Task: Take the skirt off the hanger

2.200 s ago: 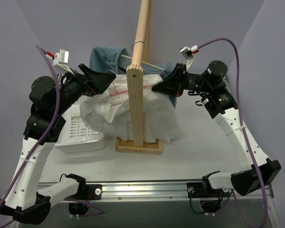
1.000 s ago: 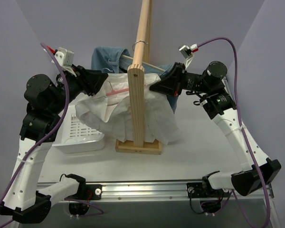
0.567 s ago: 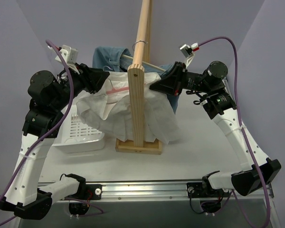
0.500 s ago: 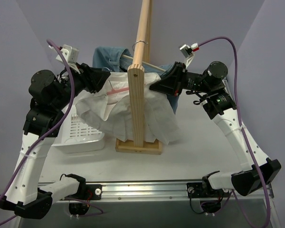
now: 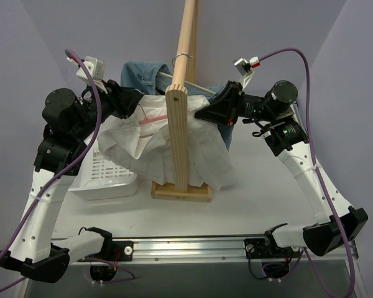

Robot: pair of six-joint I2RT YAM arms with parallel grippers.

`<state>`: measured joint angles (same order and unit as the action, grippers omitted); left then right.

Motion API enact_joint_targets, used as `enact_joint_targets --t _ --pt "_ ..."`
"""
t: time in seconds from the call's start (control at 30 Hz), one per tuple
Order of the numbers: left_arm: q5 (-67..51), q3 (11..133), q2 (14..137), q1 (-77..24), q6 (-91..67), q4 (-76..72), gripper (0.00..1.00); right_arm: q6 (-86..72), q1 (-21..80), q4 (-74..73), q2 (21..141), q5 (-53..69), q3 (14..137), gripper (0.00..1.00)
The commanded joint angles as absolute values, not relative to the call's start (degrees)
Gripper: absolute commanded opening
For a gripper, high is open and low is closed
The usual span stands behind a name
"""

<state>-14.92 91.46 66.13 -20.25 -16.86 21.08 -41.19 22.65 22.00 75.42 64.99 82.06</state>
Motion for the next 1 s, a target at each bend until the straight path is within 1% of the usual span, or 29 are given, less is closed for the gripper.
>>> enact_joint_targets --t 0.0,0.03,0.07,0.23,0.27,0.3,0.33,0.37,0.47,0.53,0.6,0.63,0.67,0.77,0.87,0.97 --pt "-16.5 92.2 64.7 -20.1 -18.3 16.2 0.27 -41.3 23.7 26.0 73.4 67.4 84.3 0.00" --pt "-16.6 92.2 64.6 -20.1 -18.6 15.9 0.10 -40.7 23.7 25.7 73.3 67.2 84.2 0.00" --pt "-16.4 92.3 64.2 -20.0 -19.1 15.7 0.03 -40.3 23.7 24.4 73.3 66.6 84.3 0.00" --pt "-16.0 92.0 62.5 -20.1 -20.2 14.7 0.02 -38.0 23.7 20.2 73.7 64.8 84.4 0.00" --pt "-15.7 92.0 62.0 -20.1 -20.3 14.5 0.02 -36.0 23.7 17.1 73.8 64.3 84.7 0.01" --pt "-15.5 92.1 61.8 -20.2 -20.7 14.8 0.02 -35.0 23.7 15.5 74.0 63.5 84.9 0.05" --pt "-14.7 92.5 61.7 -20.1 -20.7 15.5 0.02 -34.5 23.7 14.7 74.0 62.9 84.9 0.22" --pt "-14.4 92.7 61.7 -20.1 -20.8 15.9 0.02 -34.2 23.8 13.5 73.9 62.4 84.6 0.28" --pt "-14.1 93.4 61.7 -20.1 -21.5 16.7 0.02 -32.3 23.7 11.3 73.7 61.3 84.7 0.35" --pt "-14.1 93.5 61.9 -20.2 -22.7 16.8 0.02 -32.3 23.8 11.3 73.7 61.3 84.6 0.35" --pt "-14.7 93.3 61.9 -20.1 -23.3 16.4 0.02 -32.3 23.7 11.3 73.7 61.2 84.6 0.24" --pt "-15.0 93.3 61.9 -20.1 -23.6 16.2 0.02 -32.3 23.8 11.4 73.7 61.0 84.7 0.23" --pt "-15.4 93.3 62.0 -20.1 -23.6 16.0 0.02 -32.3 23.7 11.3 73.7 61.0 84.8 0.24" --pt "-15.4 93.3 62.0 -20.1 -23.9 16.1 0.02 -31.4 23.7 10.1 73.7 60.5 84.8 0.37" --pt "-15.7 93.2 61.6 -20.1 -23.7 15.9 0.02 -30.8 23.7 9.6 73.6 60.2 84.2 0.38" --pt "-16.3 93.0 61.4 -20.1 -24.1 15.9 0.02 -30.7 23.7 9.8 73.6 60.1 83.8 0.37"
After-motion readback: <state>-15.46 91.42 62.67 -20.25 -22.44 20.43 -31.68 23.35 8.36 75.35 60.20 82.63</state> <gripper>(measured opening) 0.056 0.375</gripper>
